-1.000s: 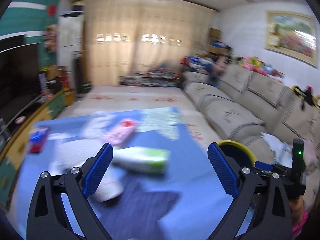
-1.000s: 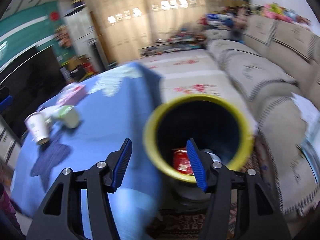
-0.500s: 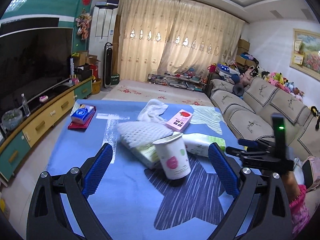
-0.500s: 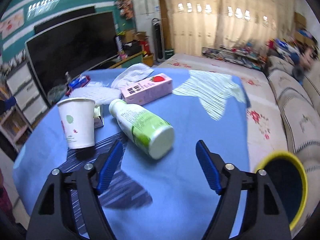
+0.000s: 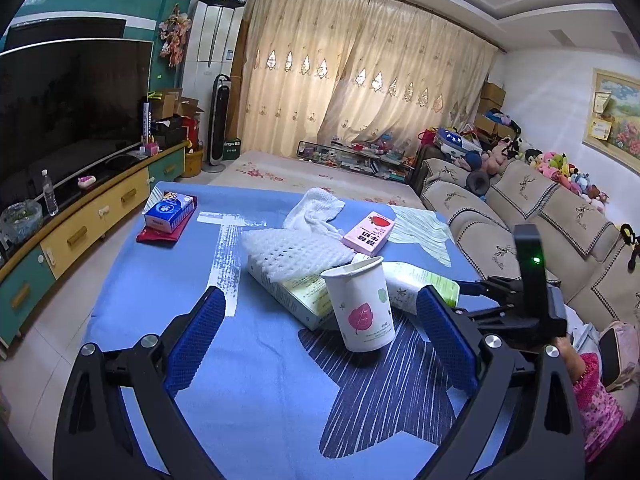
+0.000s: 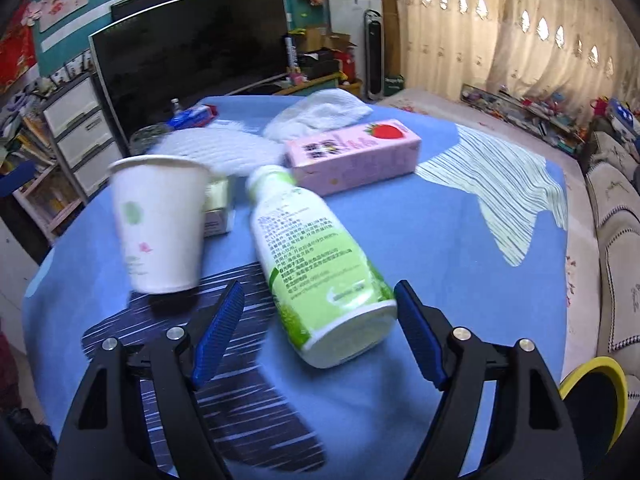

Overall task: Collect trash
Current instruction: 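Grasp the green-labelled bottle with the right gripper, then carry the green bottle over the bin and open the right gripper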

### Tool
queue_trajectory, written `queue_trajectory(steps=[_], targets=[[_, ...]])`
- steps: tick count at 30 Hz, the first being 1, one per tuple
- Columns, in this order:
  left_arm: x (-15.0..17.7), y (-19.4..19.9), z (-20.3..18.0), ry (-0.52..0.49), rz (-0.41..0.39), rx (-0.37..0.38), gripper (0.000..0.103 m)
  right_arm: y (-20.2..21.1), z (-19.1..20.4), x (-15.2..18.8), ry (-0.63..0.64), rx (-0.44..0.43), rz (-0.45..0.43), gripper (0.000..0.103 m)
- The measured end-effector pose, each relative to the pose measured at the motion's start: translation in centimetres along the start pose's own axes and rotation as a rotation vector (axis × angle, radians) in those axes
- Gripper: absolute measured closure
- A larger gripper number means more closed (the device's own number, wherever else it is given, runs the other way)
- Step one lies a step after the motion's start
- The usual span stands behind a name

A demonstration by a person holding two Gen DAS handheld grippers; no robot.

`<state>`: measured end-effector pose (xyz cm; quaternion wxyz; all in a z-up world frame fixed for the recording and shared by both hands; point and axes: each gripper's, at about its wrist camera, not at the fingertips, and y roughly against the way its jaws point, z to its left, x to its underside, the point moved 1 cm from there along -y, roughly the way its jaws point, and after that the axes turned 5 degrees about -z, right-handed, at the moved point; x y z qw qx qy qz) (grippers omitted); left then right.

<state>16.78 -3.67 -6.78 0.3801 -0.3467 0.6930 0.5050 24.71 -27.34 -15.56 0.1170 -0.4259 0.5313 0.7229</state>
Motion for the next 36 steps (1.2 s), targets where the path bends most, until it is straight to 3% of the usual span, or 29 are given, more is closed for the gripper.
queue_trajectory(steps=[5, 7, 9, 21, 36], targets=[[0.4, -0.5, -0.1, 0.014, 0.013, 0.017, 0.008, -1.2, 0.9, 0.2, 0.029, 0.052, 0.02, 0.033], [0.5, -0.3, -0.2, 0.009, 0.009, 0.015, 0.008, -2.1, 0.7, 0.4, 0.015, 0.055, 0.046, 0.046], [0.5, -0.2, 0.0, 0.008, 0.003, 0.009, 0.008, -2.1, 0.4, 0.6, -0.008, 0.046, 0.044, 0.046], [0.9, 0.0, -0.4, 0.02, -0.002, 0.015, 0.008, 8.0, 1.5, -1.1, -0.096, 0.036, -0.17, 0.054], [0.7, -0.4, -2.4, -0.019, 0.004, 0.035, 0.008, 10.9, 0.0, 0.7, -0.189, 0.077, -0.189, 0.054]])
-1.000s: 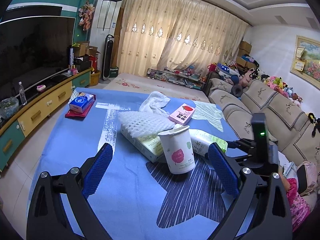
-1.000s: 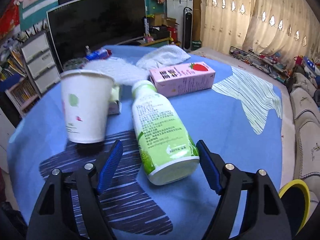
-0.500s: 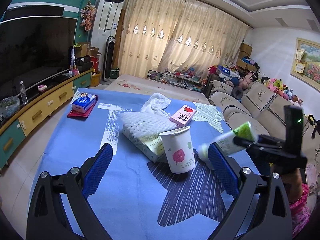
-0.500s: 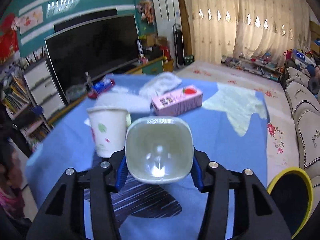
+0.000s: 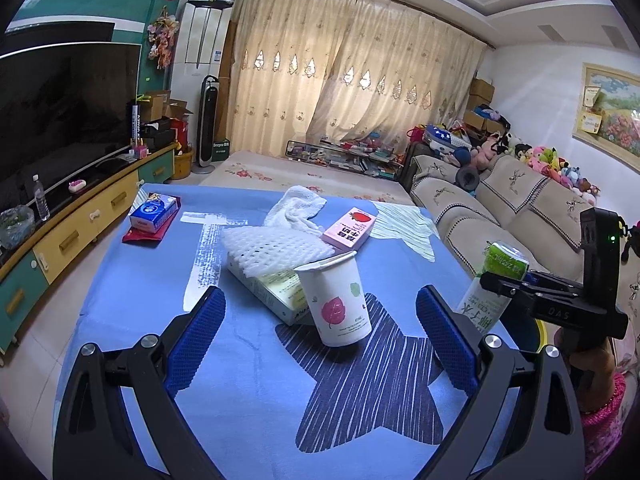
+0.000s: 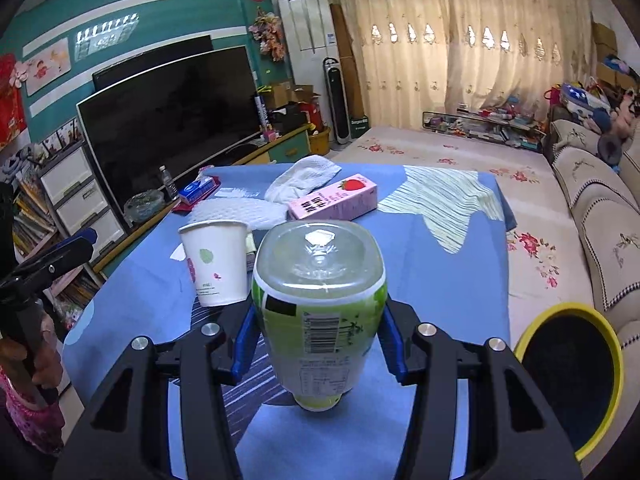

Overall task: Collect trash
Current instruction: 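Carry the green bottle over the bin and open the right gripper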

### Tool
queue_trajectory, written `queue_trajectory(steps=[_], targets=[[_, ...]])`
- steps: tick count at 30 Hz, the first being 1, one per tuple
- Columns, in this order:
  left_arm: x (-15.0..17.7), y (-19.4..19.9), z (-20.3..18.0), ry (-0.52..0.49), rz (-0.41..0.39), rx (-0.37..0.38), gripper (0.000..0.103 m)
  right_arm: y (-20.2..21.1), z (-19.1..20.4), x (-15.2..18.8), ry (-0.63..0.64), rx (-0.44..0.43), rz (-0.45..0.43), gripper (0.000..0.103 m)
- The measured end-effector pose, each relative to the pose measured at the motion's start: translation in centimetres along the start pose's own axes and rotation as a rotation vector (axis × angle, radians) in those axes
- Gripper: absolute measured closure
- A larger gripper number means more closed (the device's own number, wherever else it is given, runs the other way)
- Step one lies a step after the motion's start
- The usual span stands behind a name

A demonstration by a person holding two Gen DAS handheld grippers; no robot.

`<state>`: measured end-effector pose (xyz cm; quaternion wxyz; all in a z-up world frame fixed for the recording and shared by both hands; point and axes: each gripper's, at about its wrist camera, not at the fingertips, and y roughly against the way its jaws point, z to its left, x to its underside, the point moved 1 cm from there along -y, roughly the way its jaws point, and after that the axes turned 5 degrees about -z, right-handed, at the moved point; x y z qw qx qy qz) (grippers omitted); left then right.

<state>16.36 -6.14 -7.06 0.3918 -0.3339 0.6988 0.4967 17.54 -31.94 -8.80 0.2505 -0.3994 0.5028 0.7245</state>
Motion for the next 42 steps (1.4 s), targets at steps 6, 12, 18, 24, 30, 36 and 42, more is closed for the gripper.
queue_trajectory(steps=[6, 12, 18, 24, 30, 36, 42], targets=[[-0.3, -0.9, -1.0, -0.01, 0.016, 0.002, 0.008, 1.6, -2.2, -0.2, -0.037, 0.035, -0.042, 0.054], [-0.5, -1.6, -2.8, -0.042, 0.023, 0.007, 0.008, 3.1, -4.6, -0.1, -0.066, 0.087, -0.071, 0.054], [-0.7, -2.4, -4.6, -0.071, 0.031, 0.014, 0.008, 5.5, -8.6, 0.2, -0.126, 0.191, -0.117, 0.054], [-0.5, -3.8, -5.6, -0.069, 0.062, 0.024, 0.008, 6.6, -13.9, 1.6, -0.194, 0.394, -0.117, 0.054], [-0.2, -5.0, -6.1, -0.078, 0.083, 0.016, 0.008, 4.4, -19.0, 4.2, -0.277, 0.512, -0.039, 0.054], [0.0, -6.2, -6.2, -0.079, 0.096, -0.002, 0.008, 2.5, -21.4, 6.2, -0.31, 0.572, 0.019, 0.045], [0.1, -7.5, -5.3, -0.068, 0.114, -0.037, 0.008, 3.0, -20.4, 6.3, -0.28, 0.6, -0.004, 0.041]])
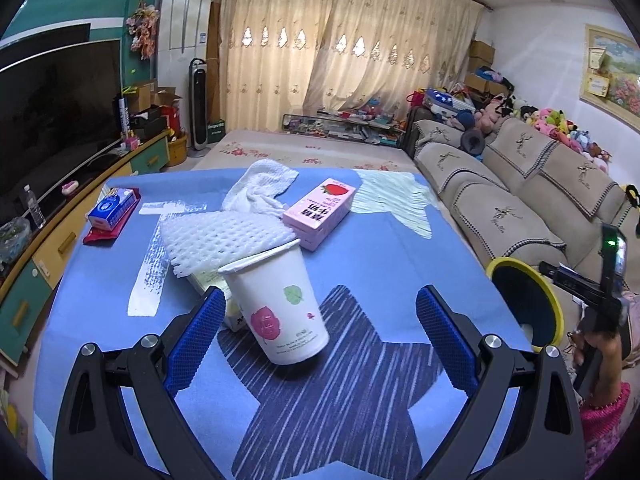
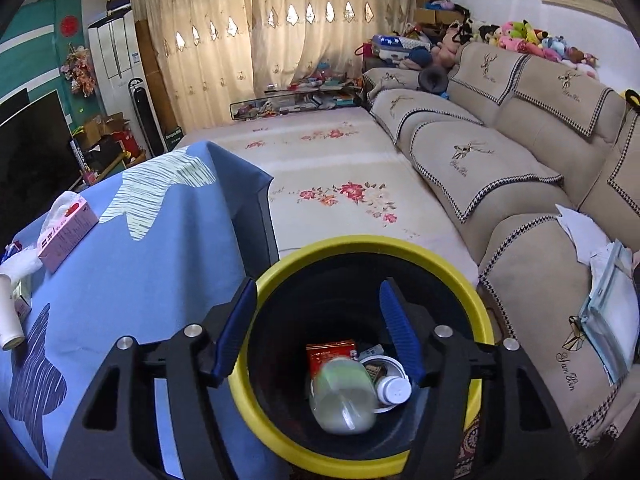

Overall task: Collect trash
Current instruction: 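Carry the green bottle over the bin and open the right gripper, then grasp the white paper cup with the left gripper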

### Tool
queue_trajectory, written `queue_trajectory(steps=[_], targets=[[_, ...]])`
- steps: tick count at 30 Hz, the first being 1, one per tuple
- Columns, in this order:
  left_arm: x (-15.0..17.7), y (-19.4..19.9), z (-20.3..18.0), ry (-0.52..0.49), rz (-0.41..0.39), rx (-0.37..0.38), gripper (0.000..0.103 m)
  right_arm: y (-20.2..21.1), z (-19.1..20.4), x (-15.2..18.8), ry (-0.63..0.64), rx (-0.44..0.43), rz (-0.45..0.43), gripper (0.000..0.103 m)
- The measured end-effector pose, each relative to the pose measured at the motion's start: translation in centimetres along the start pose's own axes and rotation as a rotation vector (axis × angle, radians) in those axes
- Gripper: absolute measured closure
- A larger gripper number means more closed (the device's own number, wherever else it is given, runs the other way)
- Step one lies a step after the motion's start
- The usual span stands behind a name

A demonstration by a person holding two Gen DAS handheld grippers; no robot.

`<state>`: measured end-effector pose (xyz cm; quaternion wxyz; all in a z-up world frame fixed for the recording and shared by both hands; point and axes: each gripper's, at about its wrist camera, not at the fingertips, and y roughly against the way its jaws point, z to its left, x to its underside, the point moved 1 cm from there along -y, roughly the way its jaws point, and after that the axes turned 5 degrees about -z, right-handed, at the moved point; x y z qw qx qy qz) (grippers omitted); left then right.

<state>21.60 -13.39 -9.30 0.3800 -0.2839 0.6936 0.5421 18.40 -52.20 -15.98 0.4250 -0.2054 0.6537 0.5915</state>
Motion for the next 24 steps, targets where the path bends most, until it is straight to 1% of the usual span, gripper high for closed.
queue_trajectory(steps=[3, 7, 11, 15, 18, 21, 23, 24], targets=[[0.1, -0.7, 0.6, 0.013, 0.007, -0.022, 0.008, 1.0, 0.4, 0.2, 0.009, 0.001, -0.019, 0.037], [0.1, -1.8, 1.6, 0.027, 0.028, -0.054, 0.008, 1.4, 1.0, 0.2, 0.015, -0.016, -0.021, 0.037], [0.1, -3.3, 2.5, 0.044, 0.055, -0.055, 0.008, 1.2, 1.6, 0.1, 0.026, -0.03, -0.016, 0.037], [-0.2, -4.7, 2.6, 0.037, 0.069, -0.052, 0.009, 0.9, 2.4, 0.2, 0.033, -0.041, -0.007, 0.037], [-0.5, -5.7, 2.5, 0.033, 0.079, -0.048, 0.015, 0.6, 2.8, 0.3, 0.04, -0.048, 0.0, 0.037], [-0.7, -7.1, 2.6, 0.039, 0.109, -0.056, 0.021, 0.5, 3.1, 0.4, 0.042, -0.054, 0.004, 0.037], [-0.6, -8.0, 2.8, 0.049, 0.128, -0.053, 0.029, 0.5, 3.3, 0.4, 0.041, -0.057, 0.004, 0.037], [-0.6, -8.4, 2.9, 0.053, 0.14, -0.053, 0.031, 0.5, 3.3, 0.4, 0.041, -0.059, 0.004, 0.037]])
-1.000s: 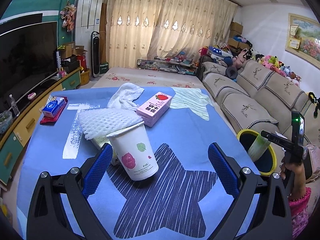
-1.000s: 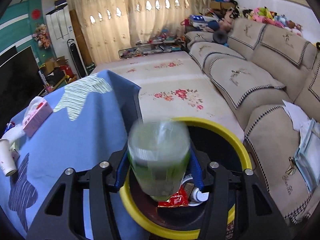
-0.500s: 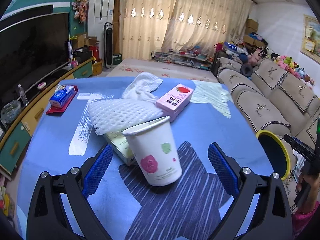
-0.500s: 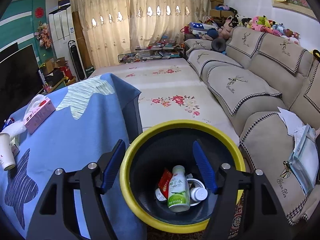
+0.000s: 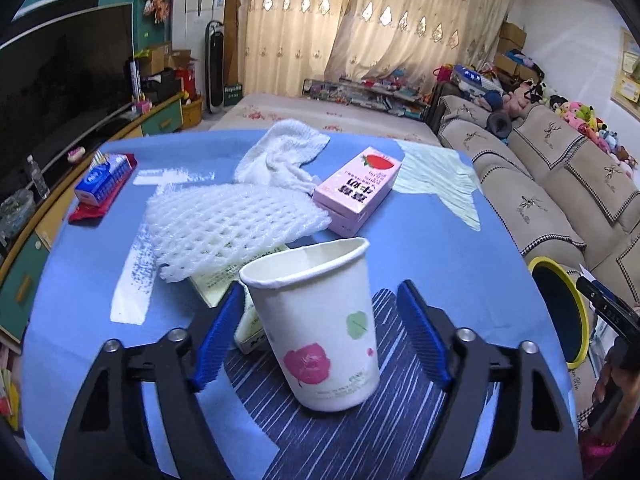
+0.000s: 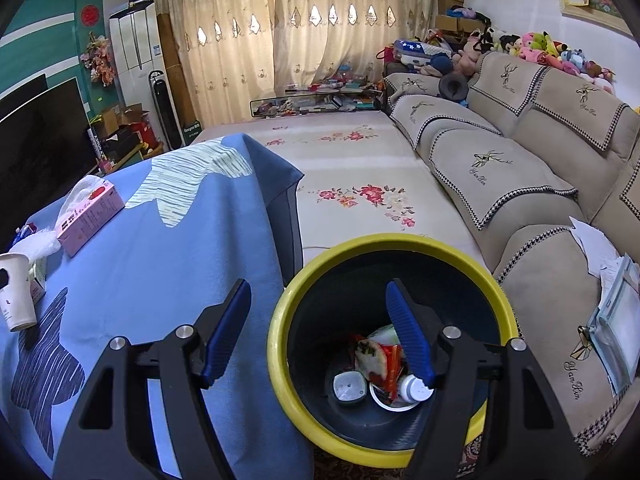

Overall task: Collect trash
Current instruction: 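Grasp the white paper cup with the left gripper, then carry the paper cup over the bin and open the left gripper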

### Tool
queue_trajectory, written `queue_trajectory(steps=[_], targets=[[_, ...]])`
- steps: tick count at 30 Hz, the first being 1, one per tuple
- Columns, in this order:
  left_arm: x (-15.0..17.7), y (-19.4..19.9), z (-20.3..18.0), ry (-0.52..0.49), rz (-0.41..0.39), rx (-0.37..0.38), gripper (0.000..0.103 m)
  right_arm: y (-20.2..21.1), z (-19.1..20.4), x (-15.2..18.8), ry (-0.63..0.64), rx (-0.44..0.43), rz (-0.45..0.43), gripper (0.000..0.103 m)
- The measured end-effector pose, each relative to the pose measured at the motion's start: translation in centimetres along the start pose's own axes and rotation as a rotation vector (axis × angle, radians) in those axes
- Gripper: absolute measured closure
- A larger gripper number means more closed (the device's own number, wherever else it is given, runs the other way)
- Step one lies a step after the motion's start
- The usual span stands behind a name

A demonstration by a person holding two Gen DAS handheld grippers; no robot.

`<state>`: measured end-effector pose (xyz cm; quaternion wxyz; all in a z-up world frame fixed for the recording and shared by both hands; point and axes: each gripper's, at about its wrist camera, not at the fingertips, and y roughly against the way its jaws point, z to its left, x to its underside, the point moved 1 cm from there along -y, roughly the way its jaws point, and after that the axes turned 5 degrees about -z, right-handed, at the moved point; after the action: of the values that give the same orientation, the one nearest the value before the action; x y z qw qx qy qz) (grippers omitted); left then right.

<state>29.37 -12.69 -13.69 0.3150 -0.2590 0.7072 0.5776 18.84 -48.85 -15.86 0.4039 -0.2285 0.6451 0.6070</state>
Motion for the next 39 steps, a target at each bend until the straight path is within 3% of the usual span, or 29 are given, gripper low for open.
queue_trajectory(steps=[7, 13, 20, 27, 34, 39], targets=[[0.3, -1.9, -0.3, -0.006, 0.046, -0.009, 0.049, 0.1, -0.1, 0.3, -0.003, -0.013, 0.004, 0.037], [0.2, -0.7, -1.9, -0.032, 0.033, 0.034, 0.052, 1.3, -0.6, 0.4, -0.02, -0.022, -0.015, 0.037], [-0.9, 2.7, -6.5, -0.114, -0.022, 0.112, 0.052, 3.1, -2.8, 1.1, -0.071, -0.007, -0.039, 0.037], [-1.6, 4.1, -15.2, -0.239, -0.032, 0.301, 0.052, 5.1, -6.2, 2.5, -0.131, 0.037, -0.061, 0.037], [-0.2, 2.4, -26.4, -0.372, 0.019, 0.485, 0.051, 7.0, -10.2, 4.7, -0.197, 0.114, -0.052, 0.037], [1.1, -0.2, -33.4, -0.432, 0.087, 0.566, 0.05, 7.8, -12.0, 5.8, -0.224, 0.147, -0.043, 0.037]])
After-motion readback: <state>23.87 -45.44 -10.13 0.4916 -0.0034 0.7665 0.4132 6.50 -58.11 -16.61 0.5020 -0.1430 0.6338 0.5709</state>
